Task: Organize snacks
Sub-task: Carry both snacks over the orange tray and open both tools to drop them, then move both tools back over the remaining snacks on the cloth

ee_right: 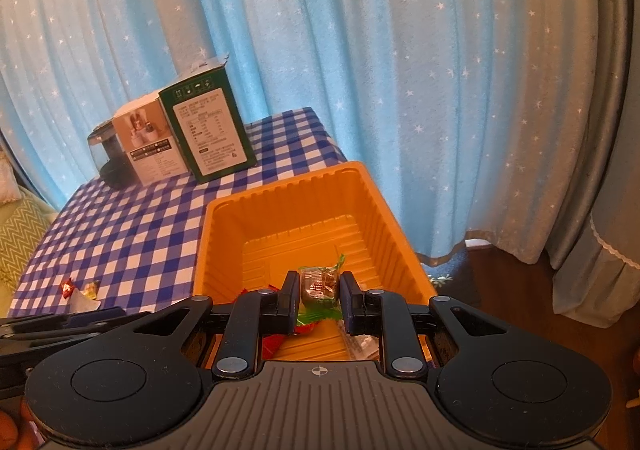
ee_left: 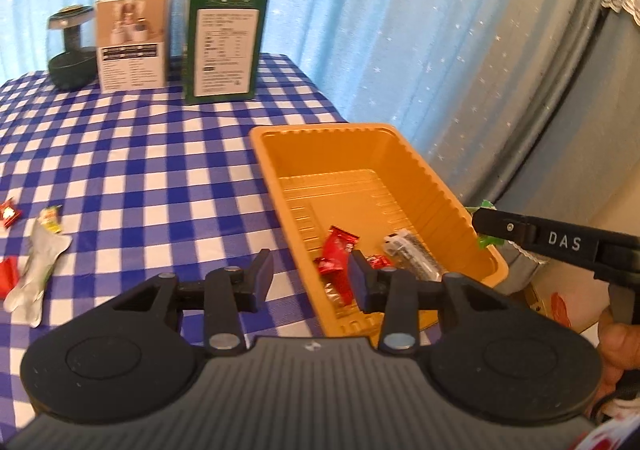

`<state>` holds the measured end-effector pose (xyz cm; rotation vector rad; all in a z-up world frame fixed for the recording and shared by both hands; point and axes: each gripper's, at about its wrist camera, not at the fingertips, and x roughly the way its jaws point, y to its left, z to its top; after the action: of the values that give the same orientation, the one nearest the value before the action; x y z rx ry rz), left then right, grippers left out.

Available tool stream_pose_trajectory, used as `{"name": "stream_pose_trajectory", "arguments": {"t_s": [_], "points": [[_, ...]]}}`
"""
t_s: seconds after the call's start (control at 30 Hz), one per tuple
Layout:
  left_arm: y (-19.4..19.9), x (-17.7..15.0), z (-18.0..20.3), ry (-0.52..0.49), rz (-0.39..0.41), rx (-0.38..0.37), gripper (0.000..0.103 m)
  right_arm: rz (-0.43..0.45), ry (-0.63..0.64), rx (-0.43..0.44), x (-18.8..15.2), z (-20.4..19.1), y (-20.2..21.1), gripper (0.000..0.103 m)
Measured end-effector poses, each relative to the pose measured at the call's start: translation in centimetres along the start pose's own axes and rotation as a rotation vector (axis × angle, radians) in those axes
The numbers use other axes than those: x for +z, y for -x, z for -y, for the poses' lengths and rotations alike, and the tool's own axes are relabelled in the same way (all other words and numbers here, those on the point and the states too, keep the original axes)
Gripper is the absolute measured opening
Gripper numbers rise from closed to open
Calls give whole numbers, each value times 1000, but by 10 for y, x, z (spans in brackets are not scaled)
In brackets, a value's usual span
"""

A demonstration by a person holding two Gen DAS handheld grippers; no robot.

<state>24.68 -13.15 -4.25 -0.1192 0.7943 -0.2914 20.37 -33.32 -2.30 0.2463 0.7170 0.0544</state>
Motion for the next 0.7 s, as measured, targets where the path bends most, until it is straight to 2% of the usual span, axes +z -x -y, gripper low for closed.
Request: {"name": "stream_pose_trajectory", "arguments": {"t_s": [0.27,0.3,0.33,0.4,0.7], "points": [[17,-6,-13,21,22,28,38,-36,-27,75,2,-8,-16,22],[19,-6,-14,22,23,29,38,-39,-37,84,3,-7,-17,28],[21,-7,-16,23,25,30,38,-37,-47,84,4,-7,-18,47],[25,-10,-19,27,28,33,39,-17,-72,79,4,-4,-14,63],[46,-21,-36,50,39,58,46,-9,-97,47,0,-4,12,63]]}}
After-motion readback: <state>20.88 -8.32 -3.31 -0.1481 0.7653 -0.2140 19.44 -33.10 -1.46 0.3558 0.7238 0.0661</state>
